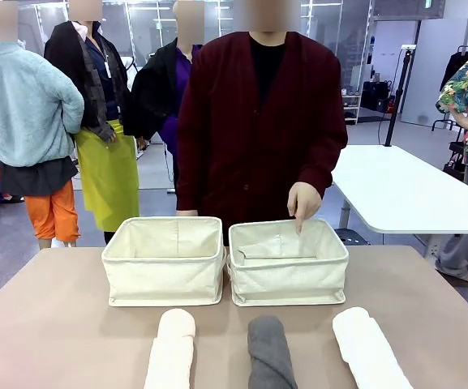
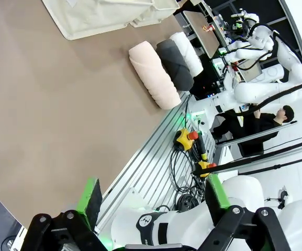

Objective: Divide the towels into two baskets.
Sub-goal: Pick up one hotel-folded towel from the bottom of the table and place it in the Fabric basket indicated by the person.

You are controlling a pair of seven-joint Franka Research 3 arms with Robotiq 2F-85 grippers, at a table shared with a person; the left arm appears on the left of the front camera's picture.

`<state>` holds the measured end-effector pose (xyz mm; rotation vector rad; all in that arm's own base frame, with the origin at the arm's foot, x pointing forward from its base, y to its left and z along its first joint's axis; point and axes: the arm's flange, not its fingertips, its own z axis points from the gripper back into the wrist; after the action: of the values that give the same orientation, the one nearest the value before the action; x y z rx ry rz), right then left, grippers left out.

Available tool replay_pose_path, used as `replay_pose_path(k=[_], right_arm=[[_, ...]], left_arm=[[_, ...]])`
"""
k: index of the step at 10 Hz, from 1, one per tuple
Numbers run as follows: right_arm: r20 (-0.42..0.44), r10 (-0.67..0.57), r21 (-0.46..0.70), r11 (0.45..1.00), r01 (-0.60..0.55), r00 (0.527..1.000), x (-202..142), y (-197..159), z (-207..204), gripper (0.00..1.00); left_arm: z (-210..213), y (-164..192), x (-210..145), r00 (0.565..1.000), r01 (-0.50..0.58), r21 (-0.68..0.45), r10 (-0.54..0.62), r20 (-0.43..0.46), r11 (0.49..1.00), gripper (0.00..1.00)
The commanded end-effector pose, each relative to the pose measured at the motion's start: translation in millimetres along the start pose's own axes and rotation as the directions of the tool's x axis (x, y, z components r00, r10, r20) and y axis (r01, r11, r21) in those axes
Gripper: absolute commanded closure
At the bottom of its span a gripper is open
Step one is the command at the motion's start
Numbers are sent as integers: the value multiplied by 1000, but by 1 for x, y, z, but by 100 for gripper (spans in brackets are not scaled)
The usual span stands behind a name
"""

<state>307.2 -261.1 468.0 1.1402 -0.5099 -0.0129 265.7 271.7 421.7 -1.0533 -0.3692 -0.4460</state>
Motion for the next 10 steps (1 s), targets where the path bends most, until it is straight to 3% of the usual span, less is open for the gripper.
replay_pose_path(k=[1,4,5,7,10], right_arm=[[-2,17,7,1000,-17,1000,-3,2,2,0],[0,0,0,1000,0,1000,0,0,0,0],[-74,39,-59,997,-43,997,-1,17,1,0],[-340,106,-225,956,-190,934,-6,44,-50,0],[-517,33,-396,876,-274,855,-20,64,-139,0]], left_arm=[[0,-4,-3,1000,23,-14,-22,15,1000,0],[0,-4,-3,1000,23,-14,-22,15,1000,0],[0,-4,-3,1000,23,-14,-22,15,1000,0],[0,-4,-3,1000,23,-14,-22,15,1000,0],[0,-4,-3,1000,23,-14,-22,15,1000,0]])
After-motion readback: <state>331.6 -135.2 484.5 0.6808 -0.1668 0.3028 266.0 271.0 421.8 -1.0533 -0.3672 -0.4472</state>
